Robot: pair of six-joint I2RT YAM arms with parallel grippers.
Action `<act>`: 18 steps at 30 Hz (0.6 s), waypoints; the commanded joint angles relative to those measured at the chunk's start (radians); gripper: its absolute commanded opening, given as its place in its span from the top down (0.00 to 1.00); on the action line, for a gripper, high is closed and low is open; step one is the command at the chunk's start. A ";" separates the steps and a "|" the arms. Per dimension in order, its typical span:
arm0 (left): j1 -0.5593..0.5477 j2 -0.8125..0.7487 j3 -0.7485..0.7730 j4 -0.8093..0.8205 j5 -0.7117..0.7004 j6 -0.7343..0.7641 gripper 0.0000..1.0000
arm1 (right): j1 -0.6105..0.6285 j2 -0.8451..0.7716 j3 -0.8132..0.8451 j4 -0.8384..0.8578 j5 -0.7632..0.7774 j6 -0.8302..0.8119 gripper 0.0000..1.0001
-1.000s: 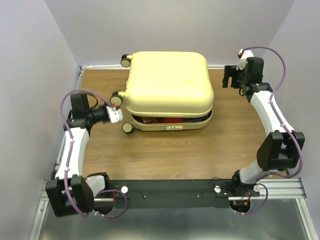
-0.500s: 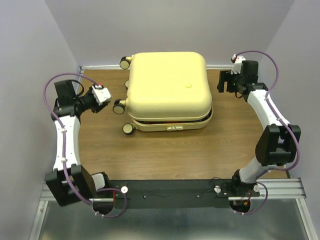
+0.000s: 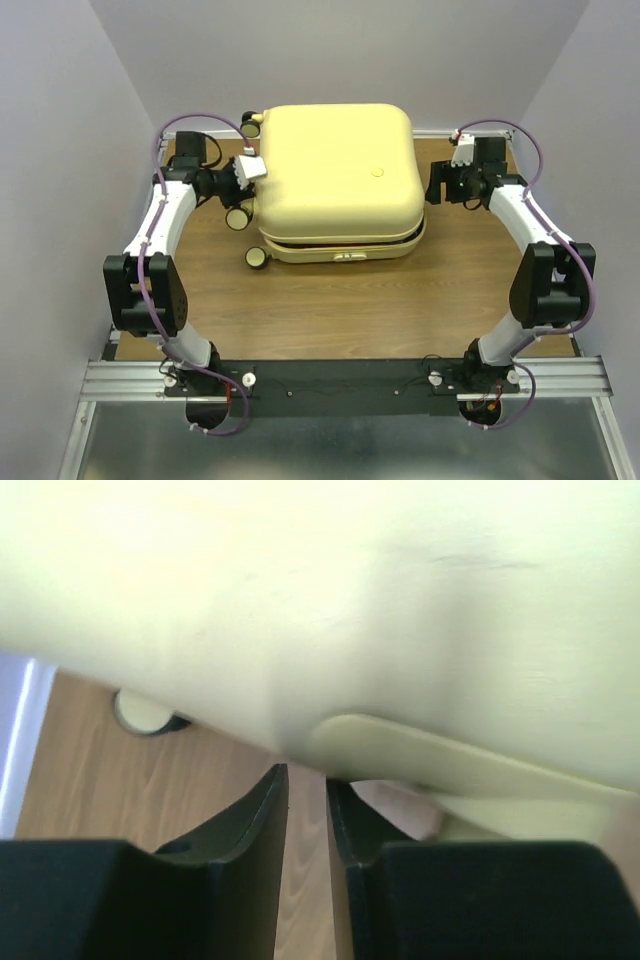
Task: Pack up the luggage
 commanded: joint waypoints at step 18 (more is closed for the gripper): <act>0.069 -0.126 -0.044 -0.250 0.123 0.067 0.67 | -0.059 -0.018 -0.054 -0.025 0.054 -0.001 0.36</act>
